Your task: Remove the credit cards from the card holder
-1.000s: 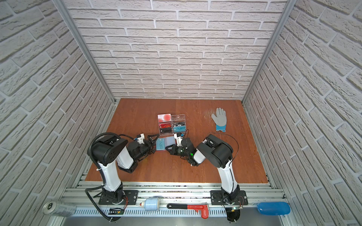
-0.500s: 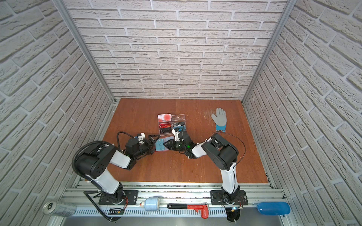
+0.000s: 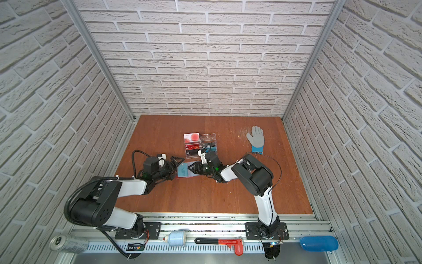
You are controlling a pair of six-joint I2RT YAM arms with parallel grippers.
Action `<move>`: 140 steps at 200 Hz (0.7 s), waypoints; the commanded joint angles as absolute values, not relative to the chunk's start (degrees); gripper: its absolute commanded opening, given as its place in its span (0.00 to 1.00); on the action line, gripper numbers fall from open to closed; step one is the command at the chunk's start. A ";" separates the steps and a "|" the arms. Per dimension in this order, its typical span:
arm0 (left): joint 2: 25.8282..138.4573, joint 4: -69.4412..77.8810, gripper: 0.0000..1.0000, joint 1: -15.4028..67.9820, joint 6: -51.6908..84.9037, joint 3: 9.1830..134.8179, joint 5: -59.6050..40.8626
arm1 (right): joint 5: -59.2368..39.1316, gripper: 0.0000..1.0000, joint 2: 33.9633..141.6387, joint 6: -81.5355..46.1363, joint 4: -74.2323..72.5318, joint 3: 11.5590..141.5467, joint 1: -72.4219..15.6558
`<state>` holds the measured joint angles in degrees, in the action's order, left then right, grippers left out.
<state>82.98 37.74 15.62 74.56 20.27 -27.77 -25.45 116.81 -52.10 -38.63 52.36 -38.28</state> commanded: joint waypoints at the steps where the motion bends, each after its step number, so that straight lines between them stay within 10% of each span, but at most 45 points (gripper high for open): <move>1: 80.25 31.95 0.98 14.44 70.26 22.14 -28.63 | -25.93 0.43 116.90 -52.42 -39.10 53.85 -38.82; 140: 83.48 36.04 0.98 12.81 71.12 22.54 -30.67 | -27.34 0.45 121.37 -53.94 -40.29 56.61 -40.13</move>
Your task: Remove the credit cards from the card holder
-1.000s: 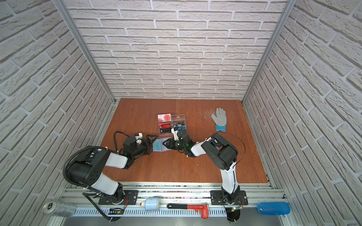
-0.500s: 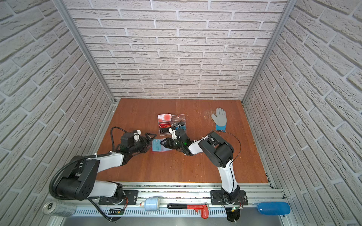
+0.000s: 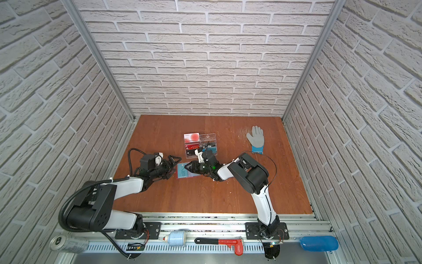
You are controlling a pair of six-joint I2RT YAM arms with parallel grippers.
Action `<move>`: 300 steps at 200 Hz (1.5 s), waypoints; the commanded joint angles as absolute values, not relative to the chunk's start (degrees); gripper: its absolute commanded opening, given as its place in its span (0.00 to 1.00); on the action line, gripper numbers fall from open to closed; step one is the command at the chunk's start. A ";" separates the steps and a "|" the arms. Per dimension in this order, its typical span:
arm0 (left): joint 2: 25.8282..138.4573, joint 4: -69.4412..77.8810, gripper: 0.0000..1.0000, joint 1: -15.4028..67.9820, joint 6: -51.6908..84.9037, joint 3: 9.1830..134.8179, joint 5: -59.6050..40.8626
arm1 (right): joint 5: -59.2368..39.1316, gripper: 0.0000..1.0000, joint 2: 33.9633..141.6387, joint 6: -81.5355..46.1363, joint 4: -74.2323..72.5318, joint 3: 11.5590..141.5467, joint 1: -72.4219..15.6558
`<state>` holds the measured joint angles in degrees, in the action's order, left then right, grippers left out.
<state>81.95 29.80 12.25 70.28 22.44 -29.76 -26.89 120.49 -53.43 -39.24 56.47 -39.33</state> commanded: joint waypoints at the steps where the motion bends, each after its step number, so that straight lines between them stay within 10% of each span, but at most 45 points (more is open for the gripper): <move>1: 83.62 36.12 0.98 12.82 71.15 22.52 -30.67 | -27.33 0.45 121.37 -54.00 -40.32 56.56 -40.15; 300: 96.13 49.18 0.98 18.41 76.11 20.96 -28.65 | -23.13 0.42 128.35 -67.30 -72.51 48.53 -40.43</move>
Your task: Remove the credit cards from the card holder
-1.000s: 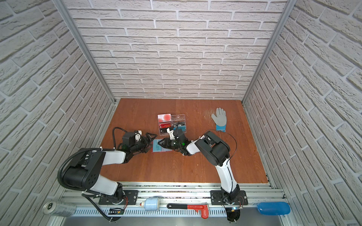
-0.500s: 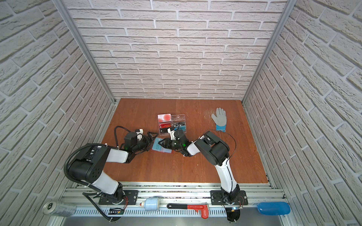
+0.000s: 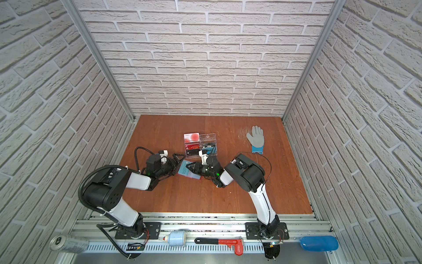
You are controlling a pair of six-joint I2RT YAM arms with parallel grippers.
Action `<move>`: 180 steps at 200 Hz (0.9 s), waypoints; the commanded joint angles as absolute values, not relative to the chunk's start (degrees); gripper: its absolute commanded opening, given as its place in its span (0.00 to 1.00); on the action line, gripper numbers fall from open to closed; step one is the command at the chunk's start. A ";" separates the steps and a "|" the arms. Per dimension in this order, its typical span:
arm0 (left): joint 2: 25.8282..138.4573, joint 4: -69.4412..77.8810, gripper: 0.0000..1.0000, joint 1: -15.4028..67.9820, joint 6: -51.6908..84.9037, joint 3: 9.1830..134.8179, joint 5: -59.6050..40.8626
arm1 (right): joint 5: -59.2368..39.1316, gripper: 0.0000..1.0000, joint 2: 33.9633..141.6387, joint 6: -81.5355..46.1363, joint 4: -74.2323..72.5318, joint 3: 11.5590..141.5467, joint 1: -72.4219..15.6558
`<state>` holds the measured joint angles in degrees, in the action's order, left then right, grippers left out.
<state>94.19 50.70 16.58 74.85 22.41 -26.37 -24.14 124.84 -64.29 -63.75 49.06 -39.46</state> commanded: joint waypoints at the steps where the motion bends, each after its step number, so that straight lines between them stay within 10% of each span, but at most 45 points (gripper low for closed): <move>1: 96.14 49.16 0.98 18.44 76.11 20.94 -28.65 | -23.12 0.42 128.38 -67.31 -72.60 48.52 -40.43; 180: 97.74 53.16 0.98 19.95 77.87 19.35 -26.34 | -16.22 0.41 124.72 -71.35 -51.64 50.00 -42.52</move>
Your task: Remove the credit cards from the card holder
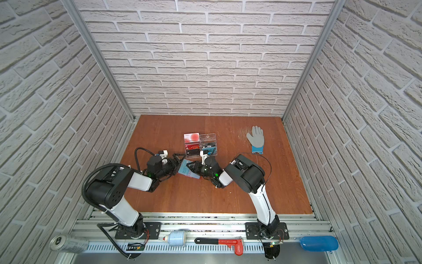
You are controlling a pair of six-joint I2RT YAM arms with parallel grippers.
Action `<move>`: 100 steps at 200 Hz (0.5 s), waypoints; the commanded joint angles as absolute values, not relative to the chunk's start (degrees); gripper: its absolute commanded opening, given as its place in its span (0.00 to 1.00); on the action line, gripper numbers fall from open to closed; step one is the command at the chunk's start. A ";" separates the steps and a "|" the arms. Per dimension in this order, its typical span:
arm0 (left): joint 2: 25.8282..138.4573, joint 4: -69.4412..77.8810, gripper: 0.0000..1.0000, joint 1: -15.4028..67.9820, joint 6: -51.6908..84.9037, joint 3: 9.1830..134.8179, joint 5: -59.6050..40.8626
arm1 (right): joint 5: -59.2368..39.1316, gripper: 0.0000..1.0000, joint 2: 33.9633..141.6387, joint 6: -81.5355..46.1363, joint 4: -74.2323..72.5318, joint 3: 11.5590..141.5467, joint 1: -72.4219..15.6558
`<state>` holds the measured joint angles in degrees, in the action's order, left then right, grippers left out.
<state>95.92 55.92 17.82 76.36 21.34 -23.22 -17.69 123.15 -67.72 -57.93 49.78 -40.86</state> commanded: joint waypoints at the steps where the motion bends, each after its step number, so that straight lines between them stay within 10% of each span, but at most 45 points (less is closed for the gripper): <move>1: 97.78 53.17 0.98 19.91 77.92 19.34 -26.31 | -16.24 0.41 124.81 -71.49 -51.66 50.00 -42.57; 100: 98.72 54.99 0.98 19.90 78.33 18.81 -26.14 | -9.11 0.43 118.16 -75.15 -38.85 48.80 -45.11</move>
